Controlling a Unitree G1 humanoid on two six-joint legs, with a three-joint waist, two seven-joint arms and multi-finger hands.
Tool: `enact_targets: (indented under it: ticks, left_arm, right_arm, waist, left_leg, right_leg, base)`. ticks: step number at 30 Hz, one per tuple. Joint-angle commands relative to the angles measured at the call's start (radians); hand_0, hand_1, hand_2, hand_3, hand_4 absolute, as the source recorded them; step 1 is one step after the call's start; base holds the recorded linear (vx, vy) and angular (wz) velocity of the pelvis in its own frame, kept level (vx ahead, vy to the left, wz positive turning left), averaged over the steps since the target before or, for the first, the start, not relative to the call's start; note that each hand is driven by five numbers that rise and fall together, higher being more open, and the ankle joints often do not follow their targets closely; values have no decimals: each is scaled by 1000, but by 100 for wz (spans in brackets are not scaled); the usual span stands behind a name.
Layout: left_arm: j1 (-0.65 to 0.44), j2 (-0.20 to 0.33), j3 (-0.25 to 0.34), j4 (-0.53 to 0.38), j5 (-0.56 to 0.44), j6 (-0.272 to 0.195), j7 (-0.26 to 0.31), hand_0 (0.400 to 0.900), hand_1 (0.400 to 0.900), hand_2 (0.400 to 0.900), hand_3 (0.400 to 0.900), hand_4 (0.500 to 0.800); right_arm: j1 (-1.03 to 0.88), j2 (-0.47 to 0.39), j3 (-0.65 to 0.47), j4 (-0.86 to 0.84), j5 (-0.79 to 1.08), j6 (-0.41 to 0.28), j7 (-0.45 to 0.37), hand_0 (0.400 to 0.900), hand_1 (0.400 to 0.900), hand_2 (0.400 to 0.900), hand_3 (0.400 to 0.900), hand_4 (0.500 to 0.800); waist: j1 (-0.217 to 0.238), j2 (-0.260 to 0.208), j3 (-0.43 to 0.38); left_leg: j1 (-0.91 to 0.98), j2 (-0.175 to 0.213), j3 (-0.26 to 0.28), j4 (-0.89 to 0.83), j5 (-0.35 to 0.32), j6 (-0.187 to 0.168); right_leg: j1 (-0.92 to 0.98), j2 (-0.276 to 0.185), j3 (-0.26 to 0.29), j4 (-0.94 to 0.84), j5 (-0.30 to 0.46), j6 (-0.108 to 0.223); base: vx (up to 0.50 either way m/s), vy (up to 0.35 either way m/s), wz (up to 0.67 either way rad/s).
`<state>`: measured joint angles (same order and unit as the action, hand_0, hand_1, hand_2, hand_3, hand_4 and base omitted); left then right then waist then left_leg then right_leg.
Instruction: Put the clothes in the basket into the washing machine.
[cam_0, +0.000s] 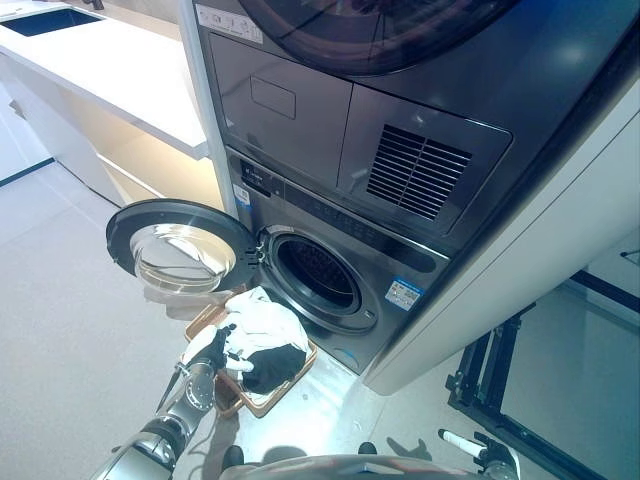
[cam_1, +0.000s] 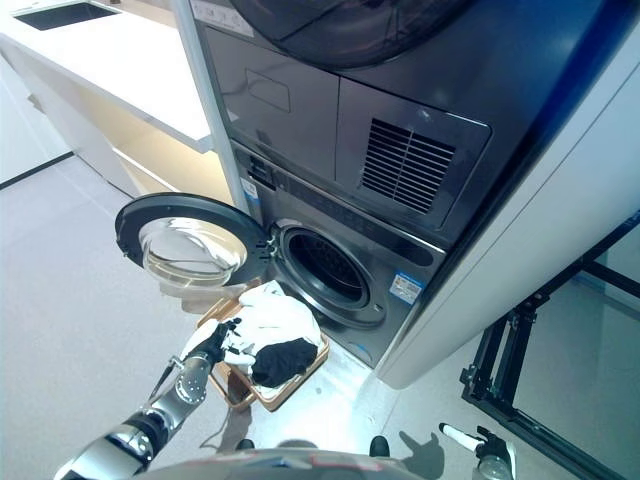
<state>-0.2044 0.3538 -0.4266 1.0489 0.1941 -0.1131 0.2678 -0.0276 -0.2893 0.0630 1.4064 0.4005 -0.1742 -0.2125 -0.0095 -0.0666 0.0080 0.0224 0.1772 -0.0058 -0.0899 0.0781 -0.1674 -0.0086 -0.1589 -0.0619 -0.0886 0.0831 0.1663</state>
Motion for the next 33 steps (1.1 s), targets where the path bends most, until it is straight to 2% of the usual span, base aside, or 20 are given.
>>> enact_targets:
  ticks: [1,24,29,33]
  left_arm:
    - [-120,27,66,10,-30,-69,23,900,900,900,900,800]
    - [-134,15,48,30,-25,-73,25,900,900,900,900,800]
    - [-171,12,36,40,-22,-72,44,900,900,900,900,800]
    - [-213,16,19,24,-19,-72,81,900,900,900,900,800]
  right_arm:
    - [-29,-19,17,25,-14,-32,-25,900,900,900,900,800]
    - [-41,-22,20,11,-20,-33,-31,900,900,900,900,800]
    - [-66,-31,34,-23,-26,-39,-38,900,900,900,900,800]
    - [-103,-48,63,-90,-35,-58,-56,900,900,900,900,800]
  waist:
    - [7,0,22]
    - [1,2,44]
    - [-9,3,88]
    - [-17,-3,161]
  left_leg:
    - [-20,18,-22,9,-33,54]
    - [-33,14,-22,16,-35,57]
    - [-92,7,-26,33,-28,60]
    - [-185,-3,-29,74,-23,67]
  right_leg:
    - [9,-6,-20,67,-42,11]
    - [-9,-10,-10,77,-44,14]
    - [-66,-14,4,96,-38,13]
    - [-150,-20,14,113,-22,11]
  base:
    - [0,0,0]
    - [0,1,0]
    - [-63,32,2]
    - [-149,30,-2]
